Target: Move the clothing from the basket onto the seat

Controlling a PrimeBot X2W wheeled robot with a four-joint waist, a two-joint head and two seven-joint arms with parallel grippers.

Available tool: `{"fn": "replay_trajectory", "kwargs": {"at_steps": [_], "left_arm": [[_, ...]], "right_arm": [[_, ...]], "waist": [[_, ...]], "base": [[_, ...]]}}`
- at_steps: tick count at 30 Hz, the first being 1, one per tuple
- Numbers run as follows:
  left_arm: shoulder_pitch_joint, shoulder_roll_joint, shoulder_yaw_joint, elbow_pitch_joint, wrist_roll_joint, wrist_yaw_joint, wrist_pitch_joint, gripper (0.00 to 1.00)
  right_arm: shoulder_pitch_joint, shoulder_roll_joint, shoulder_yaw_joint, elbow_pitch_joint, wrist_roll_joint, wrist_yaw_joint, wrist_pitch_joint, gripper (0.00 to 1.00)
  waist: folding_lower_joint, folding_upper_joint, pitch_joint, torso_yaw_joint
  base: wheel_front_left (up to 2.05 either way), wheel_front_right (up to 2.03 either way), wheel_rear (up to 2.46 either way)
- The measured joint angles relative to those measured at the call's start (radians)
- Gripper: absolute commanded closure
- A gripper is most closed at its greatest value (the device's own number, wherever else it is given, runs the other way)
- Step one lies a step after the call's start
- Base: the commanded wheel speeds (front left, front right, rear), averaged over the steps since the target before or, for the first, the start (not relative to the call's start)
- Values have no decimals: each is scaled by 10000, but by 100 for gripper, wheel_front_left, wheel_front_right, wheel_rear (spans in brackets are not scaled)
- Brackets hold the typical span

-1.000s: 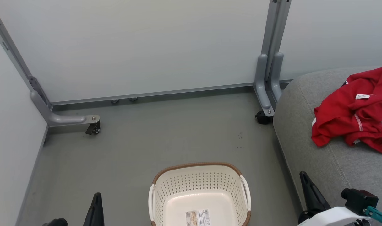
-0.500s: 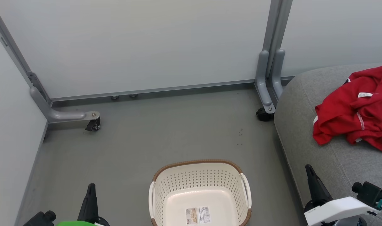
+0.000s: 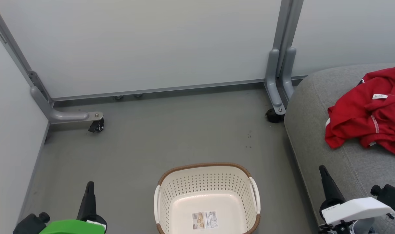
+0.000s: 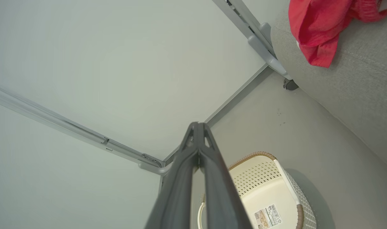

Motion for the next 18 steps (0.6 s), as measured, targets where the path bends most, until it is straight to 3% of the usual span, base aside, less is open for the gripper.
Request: {"fn": "replay_trajectory", "kwargs": {"at_steps": [18], "left_arm": [[-491, 8, 307, 128, -1810, -90, 508, 100]], "right_arm": [[-354, -21, -245, 148, 2033, 0, 499, 100]], "waist": [[0, 0, 184, 43]], "base": [[0, 0, 0]]}}
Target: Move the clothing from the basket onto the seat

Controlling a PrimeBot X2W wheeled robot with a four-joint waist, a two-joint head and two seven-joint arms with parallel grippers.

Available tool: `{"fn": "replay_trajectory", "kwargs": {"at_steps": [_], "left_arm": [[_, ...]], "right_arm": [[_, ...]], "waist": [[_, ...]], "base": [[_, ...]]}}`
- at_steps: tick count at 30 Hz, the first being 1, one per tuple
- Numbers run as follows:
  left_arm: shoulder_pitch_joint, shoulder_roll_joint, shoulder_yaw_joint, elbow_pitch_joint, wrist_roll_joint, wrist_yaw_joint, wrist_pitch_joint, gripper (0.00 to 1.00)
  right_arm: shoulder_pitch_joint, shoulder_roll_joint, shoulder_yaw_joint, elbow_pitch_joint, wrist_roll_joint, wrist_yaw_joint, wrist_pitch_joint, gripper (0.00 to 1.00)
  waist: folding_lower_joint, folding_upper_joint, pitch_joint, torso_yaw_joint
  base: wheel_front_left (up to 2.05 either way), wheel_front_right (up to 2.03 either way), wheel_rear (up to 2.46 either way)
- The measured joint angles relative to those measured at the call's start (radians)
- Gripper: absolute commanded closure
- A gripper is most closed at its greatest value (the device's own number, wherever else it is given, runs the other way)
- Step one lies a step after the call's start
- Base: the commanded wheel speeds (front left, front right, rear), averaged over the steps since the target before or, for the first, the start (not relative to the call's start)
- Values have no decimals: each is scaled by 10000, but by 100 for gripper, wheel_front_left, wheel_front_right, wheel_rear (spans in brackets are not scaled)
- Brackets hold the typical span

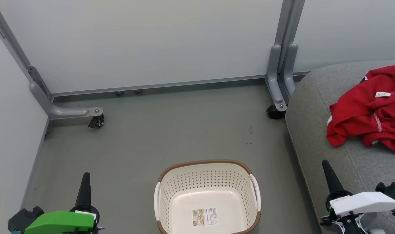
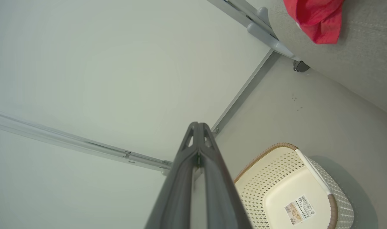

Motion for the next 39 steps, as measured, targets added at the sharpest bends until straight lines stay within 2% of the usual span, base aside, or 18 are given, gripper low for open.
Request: {"fn": "replay_trajectory", "kwargs": {"at_steps": [39], "left_arm": [[-867, 0, 545, 182, -3037, -161, 880, 100]], "right_arm": [[-665, 6, -489, 267, 3392, -2, 899, 100]], "waist": [[0, 0, 397, 91]], "base": [[0, 0, 0]]}}
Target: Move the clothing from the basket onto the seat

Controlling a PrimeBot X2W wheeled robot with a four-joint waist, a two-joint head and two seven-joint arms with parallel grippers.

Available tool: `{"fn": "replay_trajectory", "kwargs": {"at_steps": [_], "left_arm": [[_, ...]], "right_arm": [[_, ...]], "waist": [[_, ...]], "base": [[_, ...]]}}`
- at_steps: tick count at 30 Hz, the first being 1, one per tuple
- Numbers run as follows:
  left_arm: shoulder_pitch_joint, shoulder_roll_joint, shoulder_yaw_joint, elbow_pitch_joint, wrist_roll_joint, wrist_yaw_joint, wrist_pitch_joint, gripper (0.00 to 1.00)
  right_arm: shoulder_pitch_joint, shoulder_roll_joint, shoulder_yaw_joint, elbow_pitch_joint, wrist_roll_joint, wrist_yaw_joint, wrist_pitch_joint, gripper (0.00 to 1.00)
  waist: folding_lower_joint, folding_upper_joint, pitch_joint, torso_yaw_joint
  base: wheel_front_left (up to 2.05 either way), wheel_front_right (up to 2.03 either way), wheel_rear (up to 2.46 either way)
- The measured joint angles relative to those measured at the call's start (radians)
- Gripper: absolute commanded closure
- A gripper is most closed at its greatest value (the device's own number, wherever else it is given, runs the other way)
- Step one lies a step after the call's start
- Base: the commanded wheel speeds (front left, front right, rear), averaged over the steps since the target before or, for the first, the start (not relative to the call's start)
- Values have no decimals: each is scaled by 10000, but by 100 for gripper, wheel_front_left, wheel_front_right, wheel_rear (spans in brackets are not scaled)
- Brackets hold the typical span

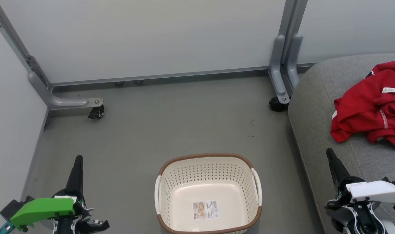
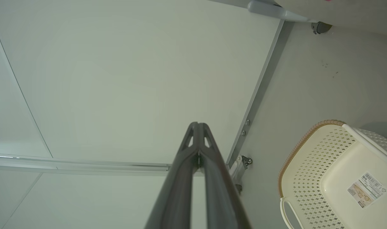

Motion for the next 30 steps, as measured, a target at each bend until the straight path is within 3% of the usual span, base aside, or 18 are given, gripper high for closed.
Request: {"fn": "replay_trajectory", "kwargs": {"at_steps": [16, 30], "left_arm": [[-295, -2, 174, 75, -1011, -54, 276, 100], [-319, -8, 196, 77, -1009, -56, 305, 100]], "right_arm": [[-224, 15, -182, 90, 1103, 0, 309, 100], [-234, 50, -238, 96, 1103, 0, 347, 100]], "waist": [[0, 0, 162, 38], [0, 0, 162, 38]], "base": [[0, 0, 0], [0, 0, 0]]}}
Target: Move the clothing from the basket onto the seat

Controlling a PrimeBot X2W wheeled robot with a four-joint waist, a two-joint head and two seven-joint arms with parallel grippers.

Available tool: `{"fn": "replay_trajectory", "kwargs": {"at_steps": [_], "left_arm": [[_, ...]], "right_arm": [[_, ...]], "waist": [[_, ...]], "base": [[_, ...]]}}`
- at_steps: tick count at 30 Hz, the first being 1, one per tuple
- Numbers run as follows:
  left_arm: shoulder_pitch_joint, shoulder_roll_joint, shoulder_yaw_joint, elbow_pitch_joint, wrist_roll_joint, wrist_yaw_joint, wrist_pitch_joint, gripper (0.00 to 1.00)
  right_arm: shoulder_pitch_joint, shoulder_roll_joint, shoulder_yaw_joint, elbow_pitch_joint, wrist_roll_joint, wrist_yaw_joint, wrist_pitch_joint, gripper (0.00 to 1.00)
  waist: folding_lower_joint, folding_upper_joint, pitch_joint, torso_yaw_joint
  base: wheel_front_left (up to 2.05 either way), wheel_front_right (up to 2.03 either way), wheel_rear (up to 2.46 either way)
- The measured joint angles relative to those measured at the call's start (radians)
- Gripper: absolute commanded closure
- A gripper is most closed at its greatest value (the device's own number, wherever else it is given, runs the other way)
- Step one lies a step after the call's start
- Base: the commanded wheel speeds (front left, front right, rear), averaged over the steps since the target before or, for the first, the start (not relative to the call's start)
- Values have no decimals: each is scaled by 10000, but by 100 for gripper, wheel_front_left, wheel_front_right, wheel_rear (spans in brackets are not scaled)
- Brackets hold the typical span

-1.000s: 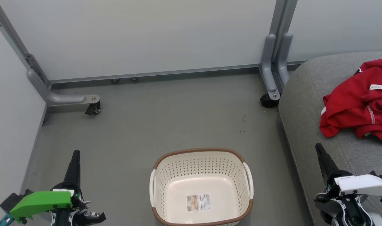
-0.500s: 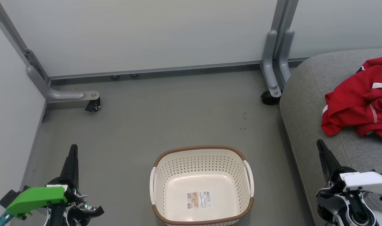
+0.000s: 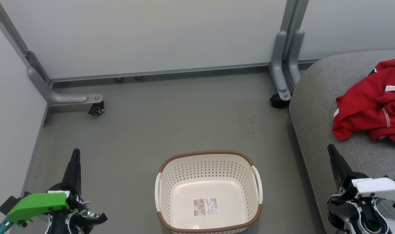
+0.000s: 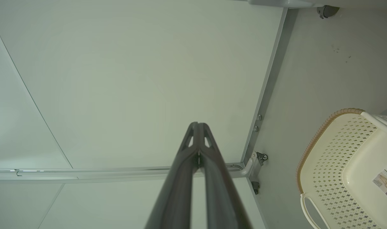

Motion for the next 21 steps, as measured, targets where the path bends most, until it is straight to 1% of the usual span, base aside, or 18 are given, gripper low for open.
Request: {"fn": "replay_trajectory", "kwargs": {"at_steps": [21], "left_arm": [[0, -10, 19, 0, 2, -2, 33, 100]], "right_arm": [[-2, 54, -58, 2, -48, 0, 58, 100]], "waist": [[0, 0, 0, 0]], "base": [[0, 0, 0]]}}
